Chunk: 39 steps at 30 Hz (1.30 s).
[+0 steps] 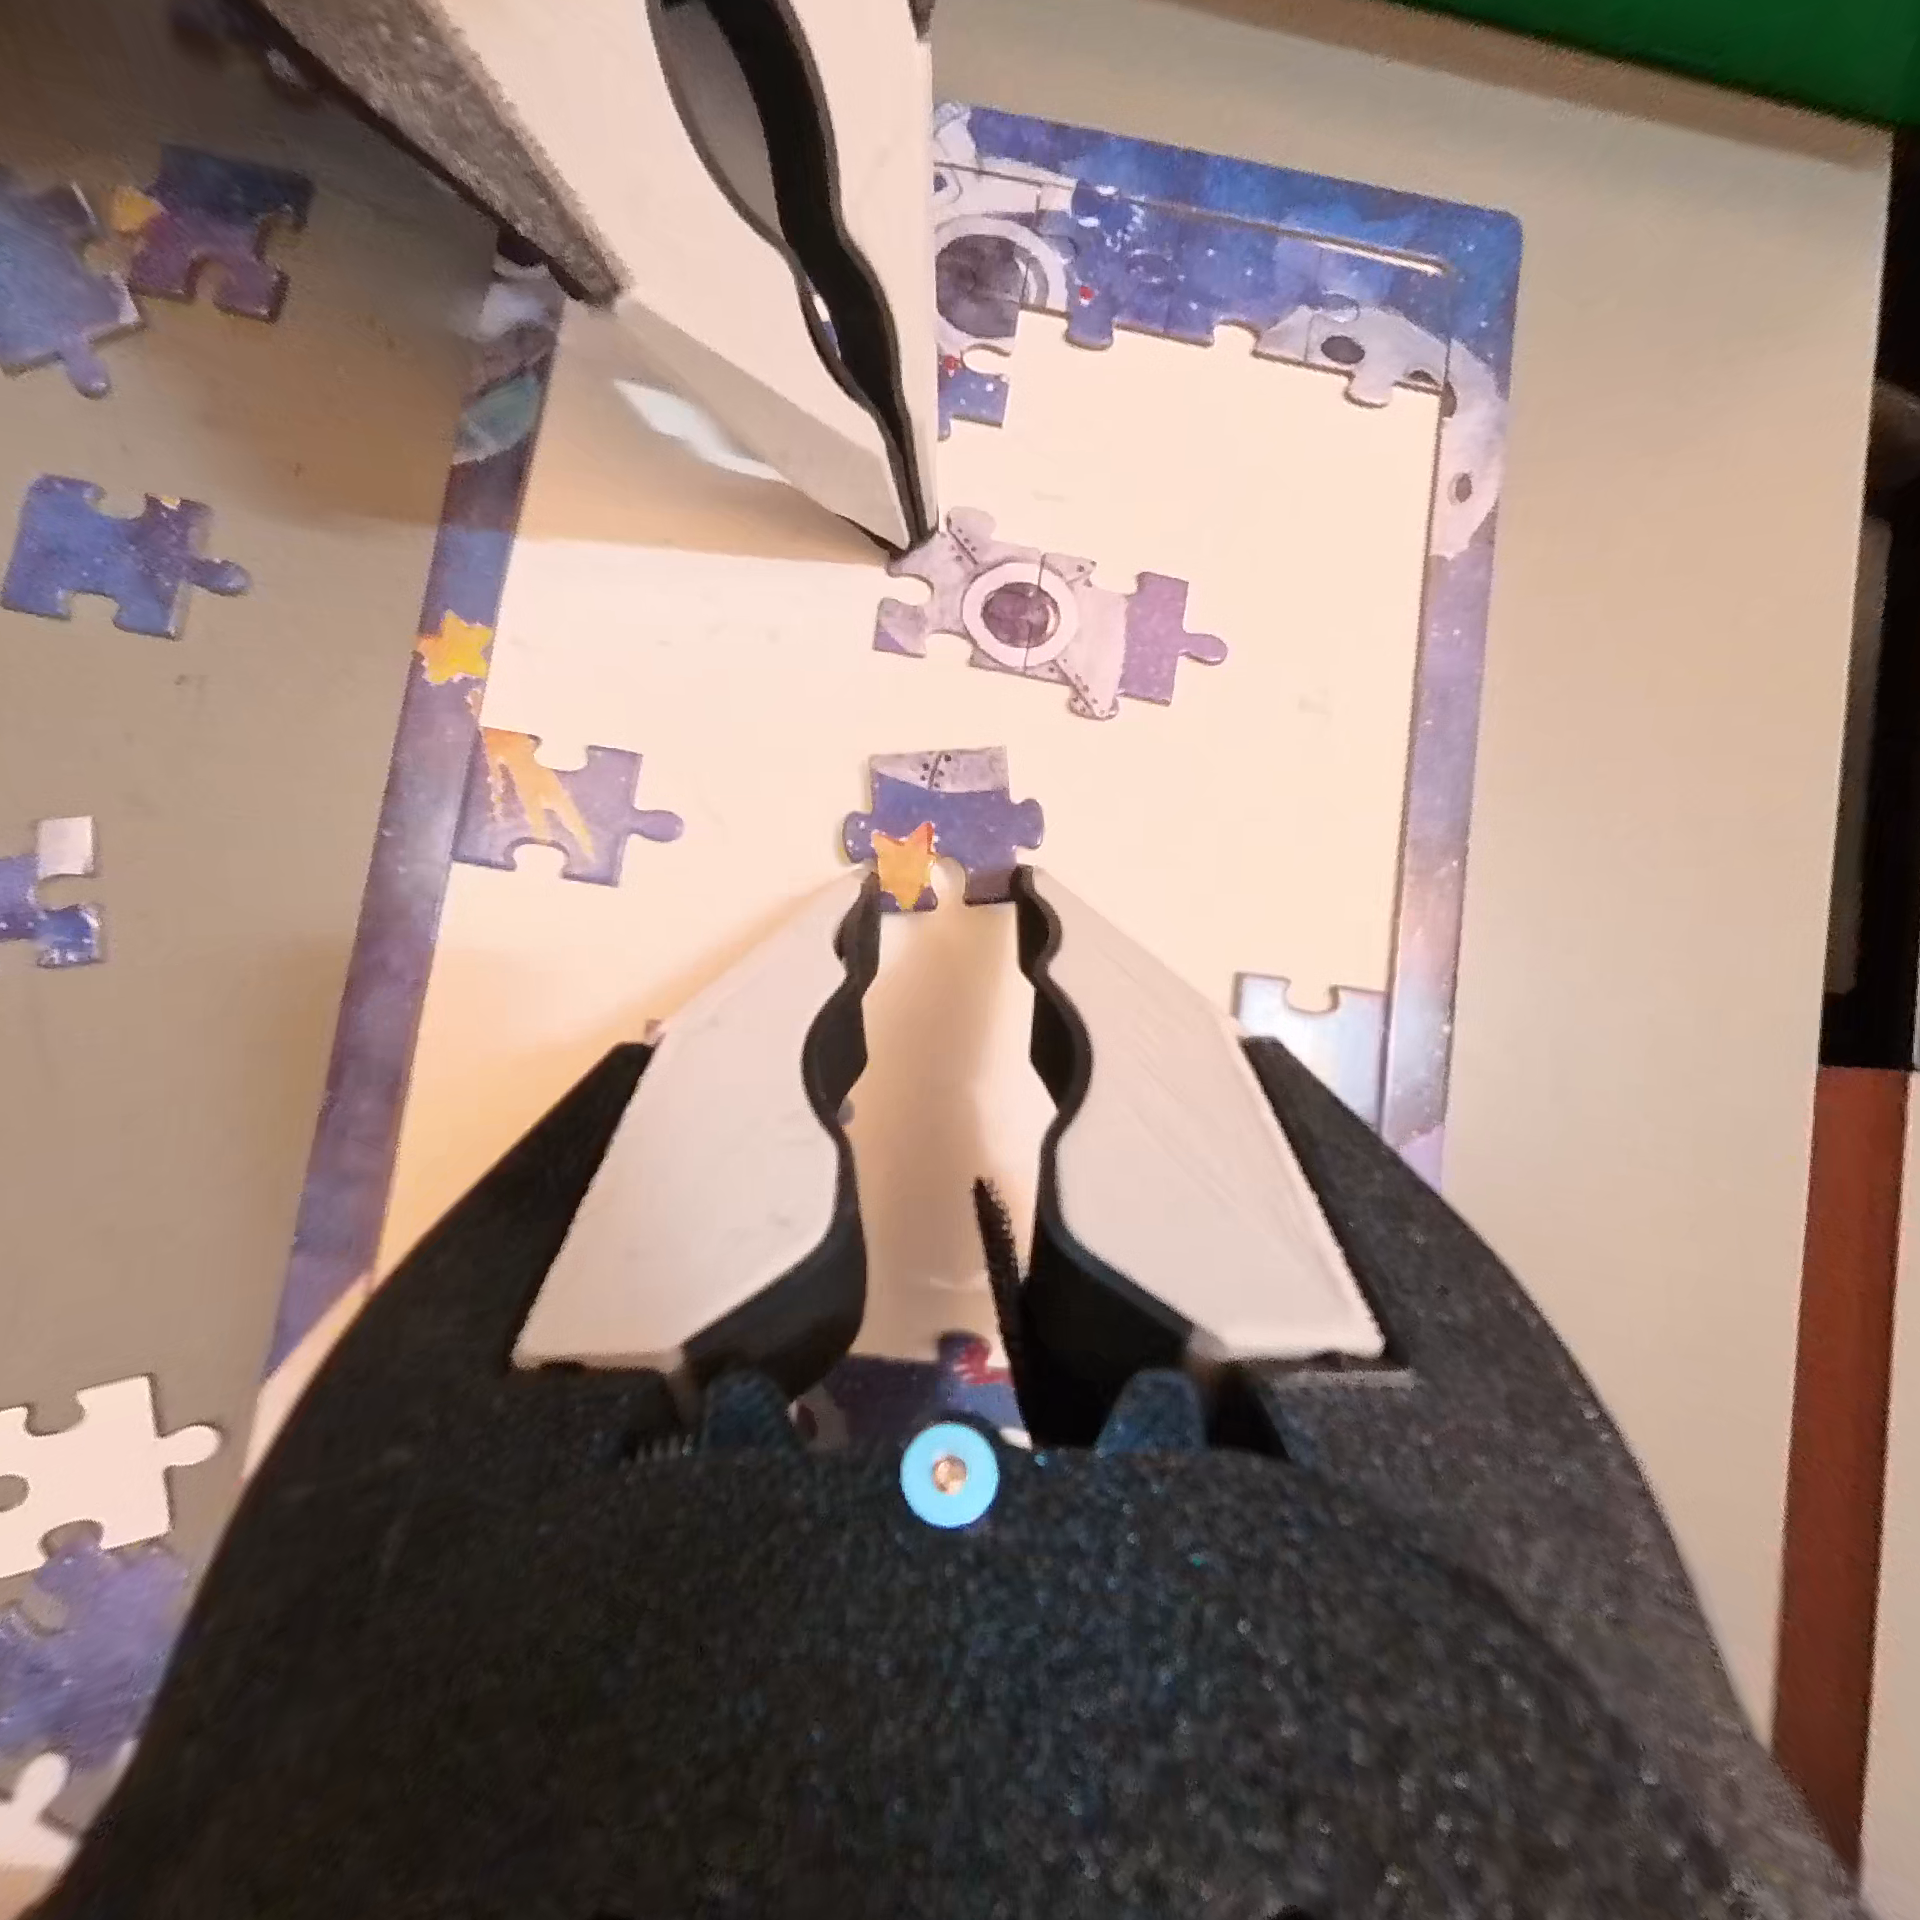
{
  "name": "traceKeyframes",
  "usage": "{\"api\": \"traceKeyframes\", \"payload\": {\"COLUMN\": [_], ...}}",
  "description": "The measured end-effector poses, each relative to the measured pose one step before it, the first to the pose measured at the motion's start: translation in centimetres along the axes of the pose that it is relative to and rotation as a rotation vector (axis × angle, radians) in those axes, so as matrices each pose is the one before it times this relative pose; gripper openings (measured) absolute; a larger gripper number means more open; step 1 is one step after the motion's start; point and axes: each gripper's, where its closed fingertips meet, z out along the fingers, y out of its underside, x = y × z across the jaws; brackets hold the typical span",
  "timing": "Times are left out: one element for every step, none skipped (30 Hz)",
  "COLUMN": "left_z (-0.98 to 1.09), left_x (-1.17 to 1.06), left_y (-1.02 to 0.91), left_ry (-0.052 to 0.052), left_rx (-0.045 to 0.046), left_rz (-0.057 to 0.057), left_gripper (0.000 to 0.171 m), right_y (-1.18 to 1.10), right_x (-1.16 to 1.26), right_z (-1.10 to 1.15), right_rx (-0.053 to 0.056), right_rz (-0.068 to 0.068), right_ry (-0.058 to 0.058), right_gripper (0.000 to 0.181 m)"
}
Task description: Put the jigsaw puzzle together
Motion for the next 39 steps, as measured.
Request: {"api": "traceKeyframes", "payload": {"left_z": [-0.003, -0.002, 0.011, 0.002, -0.004, 0.003, -0.003, -0.005, 0.001, 0.0, 0.002, -0.001, 0.004, -0.006, -0.005, -0.01, -0.037, -0.06, -0.156, -0.353, -0.658, -0.962, -1.195, -1.317, -1.363, -1.334, -1.269, -1.157, -1.044, -0.917, -0.792, -0.661, -0.541, -0.435, -0.329, -0.204, -0.06, 0.074, 0.202], "left_x": [0.0, -0.008, -0.002, -0.003, 0.001, -0.005, 0.004, -0.008, -0.001, -0.003, -0.01, -0.004, -0.001, -0.006, -0.023, -0.089, -0.179, -0.111, 0.076, 0.141, 0.112, 0.188, 0.301, 0.251, 0.067, -0.113, -0.197, -0.197, -0.154, -0.082, 0.043, 0.23, 0.433, 0.544, 0.584, 0.621, 0.632, 0.589, 0.535], "left_y": [0.0, 0.0, 0.001, -0.002, 0.006, -0.005, 0.002, 0.005, -0.002, -0.001, -0.004, -0.001, -0.008, -0.01, -0.011, -0.022, -0.003, 0.033, 0.097, 0.049, -0.174, -0.342, -0.278, -0.145, -0.019, 0.146, 0.33, 0.44, 0.512, 0.532, 0.516, 0.51, 0.52, 0.509, 0.462, 0.443, 0.432, 0.402, 0.412], "left_ry": [-0.0001, 0.0002, 0.0004, 0.0005, 0.0005, 0.0002, -0.0002, -0.0003, -0.0002, -0.0004, -0.0007, -0.0008, -0.0005, 0.0001, 0.0003, -0.0038, -0.0093, -0.0051, 0.0045, 0.0044, -0.0018, 0.0012, 0.0095, 0.0089, 0.0001, -0.0084, -0.0122, -0.0124, -0.0123, -0.0124, -0.0102, -0.0043, 0.0016, 0.0023, -0.0005, -0.0025, -0.0046, -0.0085, -0.0137], "left_rx": [0.00075, 0.00045, 0.00009, -0.00014, -0.00017, 0.00006, 0.00041, 0.00041, 0.00014, 0.00005, 0.00026, 0.00061, 0.00059, 0.0002, -0.0001, -0.00038, -0.0005, -0.00157, -0.00557, -0.00251, 0.01605, 0.03044, 0.02902, 0.02517, 0.02223, 0.01652, 0.0109, 0.00905, 0.00932, 0.0097, 0.01219, 0.0146, 0.01381, 0.01391, 0.01618, 0.0165, 0.01659, 0.0176, 0.0154], "left_rz": [-0.001, -0.0011, -0.0008, -0.0004, -0.0004, -0.0007, -0.0005, -0.0001, -0.0003, -0.0003, 0.0, -0.0005, -0.0009, -0.002, -0.0044, -0.0069, -0.0078, -0.0074, -0.0088, -0.0088, -0.0063, -0.0061, -0.0073, -0.0084, -0.0099, -0.0119, -0.014, -0.0161, -0.0189, -0.0225, -0.0258, -0.0278, -0.028, -0.0258, -0.021, -0.0149, -0.0085, -0.0025, 0.0026], "left_gripper": [0.0, 0.0, 0.0, 0.0, 0.0, 0.0, 0.0, 0.0, 0.0, 0.0, 0.0, 0.0, 0.0, 0.0, 0.0, 0.001, 0.003, 0.007, 0.012, 0.017, 0.021, 0.022, 0.022, 0.022, 0.022, 0.022, 0.022, 0.022, 0.022, 0.022, 0.021, 0.021, 0.021, 0.021, 0.021, 0.021, 0.021, 0.021, 0.021], "right_y": [-0.26, -0.146, -0.035, 0.044, 0.051, 0.087, 0.053, 0.058, -0.04, 0.046, 0.141, 0.127, 0.125, 0.097, 0.089, 0.06, 0.022, -0.046, 0.037, 0.183, -0.001, -0.27, -0.286, -0.162, -0.046, 0.034, 0.095, 0.159, 0.32, 0.578, 0.902, 1.141, 1.247, 1.313, 1.325, 1.236, 1.058, 0.852, 0.73], "right_x": [-0.165, -0.139, -0.196, 0.066, 0.225, 0.071, -0.271, -0.418, -0.126, -0.081, -0.246, -0.317, -0.244, -0.096, 0.012, 0.078, 0.098, 0.143, 0.011, 0.036, 0.223, 0.216, 0.143, 0.098, 0.178, 0.041, -0.22, -0.496, -0.674, -0.779, -0.886, -0.957, -0.938, -0.88, -0.787, -0.581, -0.441, -0.31, -0.152], "right_z": [-0.111, -0.021, 0.055, 0.124, 0.167, 0.194, 0.213, 0.155, 0.028, -0.062, -0.081, -0.072, -0.056, -0.052, -0.062, -0.058, -0.041, -0.086, -0.222, -0.49, -0.898, -1.33, -1.682, -1.907, -2.035, -2.096, -2.049, -1.946, -1.779, -1.564, -1.323, -1.101, -0.876, -0.68, -0.492, -0.304, -0.16, -0.087, -0.071], "right_rx": [0.0112, -0.0009, -0.011, -0.0164, -0.0174, -0.019, -0.0162, -0.0133, -0.0014, -0.0031, -0.0071, -0.0066, -0.0063, -0.0037, -0.0028, -0.0018, 0.0014, 0.0094, 0.0054, -0.0039, 0.0058, 0.0213, 0.0203, 0.0146, 0.0128, 0.0162, 0.0204, 0.0245, 0.0255, 0.0206, 0.0132, 0.012, 0.016, 0.021, 0.0258, 0.0342, 0.0471, 0.0621, 0.0732], "right_rz": [0.0189, 0.0174, 0.011, 0.0094, 0.0138, 0.0205, 0.0228, 0.0154, 0.008, 0.0031, 0.0061, 0.0065, 0.0022, -0.0033, -0.0033, 0.0042, 0.0097, 0.0145, 0.0199, 0.0228, 0.0237, 0.02, 0.0132, 0.0089, 0.0083, 0.0096, 0.0115, 0.0095, 0.0089, 0.0134, 0.0165, 0.0189, 0.0289, 0.0395, 0.0451, 0.0477, 0.0436, 0.0385, 0.0481], "right_ry": [-0.0024, 0.0002, 0.0004, 0.0195, 0.0285, 0.0157, -0.0069, -0.0154, 0.0049, 0.0049, -0.0079, -0.0129, -0.0078, 0.0017, 0.0053, 0.0034, 0.0004, 0.0022, -0.01, -0.0134, -0.001, 0.0059, 0.0122, 0.0186, 0.0317, 0.0318, 0.0253, 0.0166, 0.0134, 0.0129, 0.0102, 0.0054, 0.0049, 0.0034, 0.0044, 0.0121, 0.0163, 0.0193, 0.0225], "right_gripper": [0.026, 0.026, 0.026, 0.026, 0.026, 0.026, 0.026, 0.026, 0.026, 0.026, 0.026, 0.026, 0.026, 0.026, 0.026, 0.026, 0.026, 0.028, 0.036, 0.045, 0.05, 0.049, 0.045, 0.04, 0.039, 0.04, 0.04, 0.04, 0.04, 0.04, 0.04, 0.04, 0.04, 0.04, 0.04, 0.039, 0.038, 0.038, 0.036]}}
